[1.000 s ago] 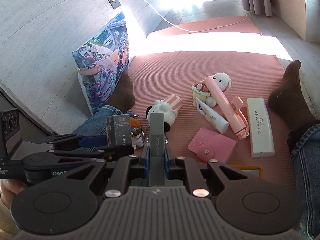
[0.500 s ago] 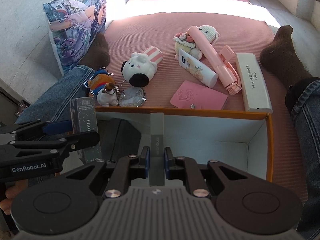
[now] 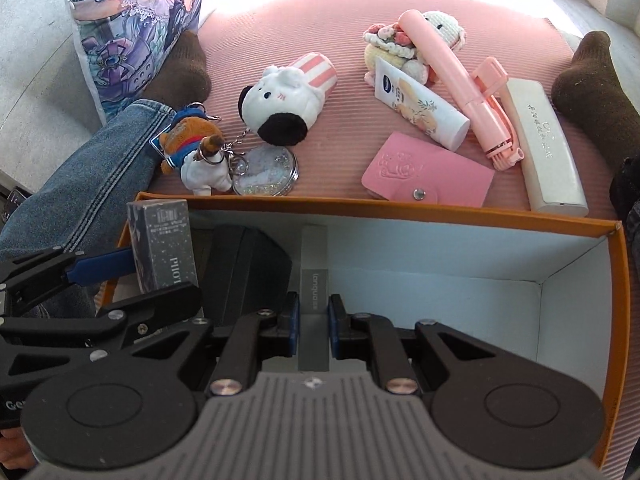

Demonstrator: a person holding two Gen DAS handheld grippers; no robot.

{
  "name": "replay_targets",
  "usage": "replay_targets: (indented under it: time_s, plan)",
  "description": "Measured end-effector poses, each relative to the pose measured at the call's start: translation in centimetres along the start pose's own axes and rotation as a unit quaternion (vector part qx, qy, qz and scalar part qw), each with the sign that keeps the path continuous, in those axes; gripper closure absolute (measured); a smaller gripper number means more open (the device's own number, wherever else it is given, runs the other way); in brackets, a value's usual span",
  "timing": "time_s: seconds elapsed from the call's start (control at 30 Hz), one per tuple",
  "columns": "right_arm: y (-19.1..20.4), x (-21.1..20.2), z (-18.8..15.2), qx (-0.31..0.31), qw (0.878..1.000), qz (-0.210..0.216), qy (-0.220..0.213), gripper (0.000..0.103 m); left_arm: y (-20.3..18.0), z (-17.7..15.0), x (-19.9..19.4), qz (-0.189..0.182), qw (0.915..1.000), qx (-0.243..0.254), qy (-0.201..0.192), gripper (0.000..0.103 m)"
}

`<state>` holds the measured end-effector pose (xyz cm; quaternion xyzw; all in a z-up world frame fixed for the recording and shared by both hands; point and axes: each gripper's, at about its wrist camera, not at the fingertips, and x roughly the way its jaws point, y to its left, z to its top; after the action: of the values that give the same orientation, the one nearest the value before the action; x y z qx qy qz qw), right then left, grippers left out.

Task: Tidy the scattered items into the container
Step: 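Lift the gray book with right tool while left tool carries the card box toward the white box, then lower the gray book into the white box and open right tool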

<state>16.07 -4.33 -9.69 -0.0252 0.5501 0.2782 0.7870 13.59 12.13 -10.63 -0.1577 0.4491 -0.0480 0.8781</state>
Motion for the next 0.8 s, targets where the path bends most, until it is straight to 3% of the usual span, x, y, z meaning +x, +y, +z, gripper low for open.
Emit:
replay_targets:
  time_s: [0.23,0.57,0.63,0.8]
  plan:
    - [0.9,0.9,0.0,-0.015,1.0,0.007,-0.002,0.086,0.5,-0.2,-0.6,-0.01,0.9999,-0.002,-0.004,0.033]
    - [0.3,0.5,-0.1,0.004,0.998,0.063,-0.013,0.078,0.5,-0.4,-0.7,-0.01,0.9999,-0.004,-0.002,0.033]
    - [0.1,0.3,0.0,0.007,0.997,0.075,-0.011,0.071,0.5,-0.5,-0.7,-0.011,0.9999,-0.004,0.0,0.033]
    - [-0.4,-0.5,-0.1,-0.022,0.995,0.098,0.006,0.067,0.3,-0.6,-0.9,-0.007,1.0,0.001,0.003,0.033]
